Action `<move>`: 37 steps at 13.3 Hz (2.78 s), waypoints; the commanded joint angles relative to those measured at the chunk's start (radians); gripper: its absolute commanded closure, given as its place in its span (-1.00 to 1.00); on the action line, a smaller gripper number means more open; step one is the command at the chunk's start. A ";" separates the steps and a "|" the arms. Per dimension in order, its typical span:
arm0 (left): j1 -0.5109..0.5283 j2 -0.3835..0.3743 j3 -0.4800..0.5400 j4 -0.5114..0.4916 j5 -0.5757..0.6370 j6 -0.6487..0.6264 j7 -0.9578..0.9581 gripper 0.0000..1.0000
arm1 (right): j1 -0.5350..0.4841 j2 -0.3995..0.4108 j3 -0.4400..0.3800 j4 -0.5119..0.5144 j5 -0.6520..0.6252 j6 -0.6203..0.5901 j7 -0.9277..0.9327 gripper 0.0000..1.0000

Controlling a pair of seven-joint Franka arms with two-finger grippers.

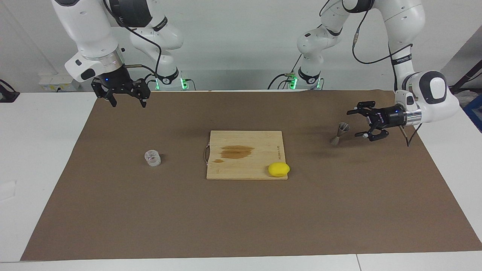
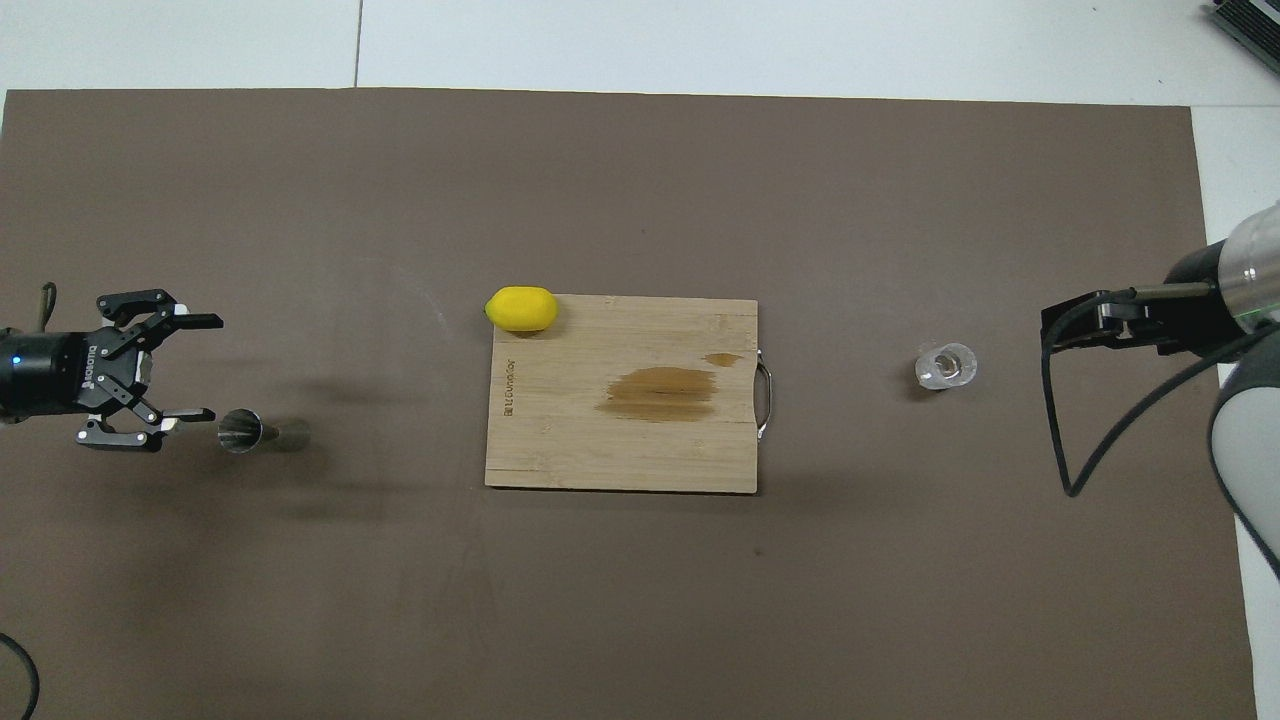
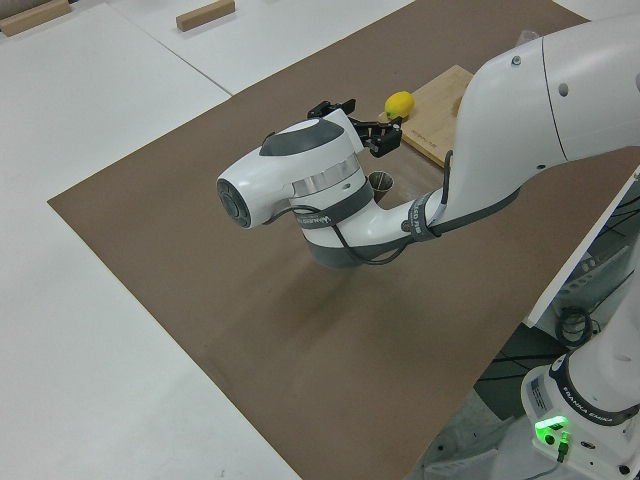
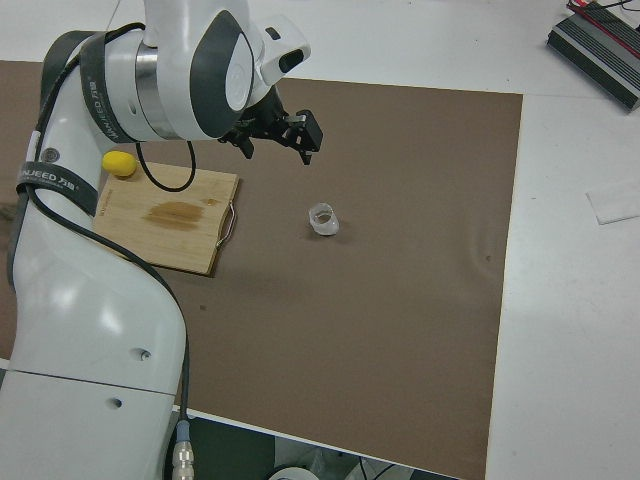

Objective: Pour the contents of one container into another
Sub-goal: 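Lower the left gripper around the metal cup and close it, then lift the metal cup with the left gripper and carry it over the board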

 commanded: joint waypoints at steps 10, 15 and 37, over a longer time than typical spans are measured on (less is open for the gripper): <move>0.048 0.073 0.002 -0.077 0.023 -0.039 0.240 -1.00 | -0.010 -0.017 0.002 -0.012 0.020 -0.003 -0.024 -0.99; 0.087 0.063 0.004 -0.137 0.061 -0.009 0.242 -1.00 | -0.010 -0.017 0.002 -0.012 0.020 -0.003 -0.024 -0.99; 0.100 0.046 -0.002 -0.208 0.064 0.071 0.269 0.05 | -0.010 -0.017 0.002 -0.012 0.020 -0.003 -0.024 -0.99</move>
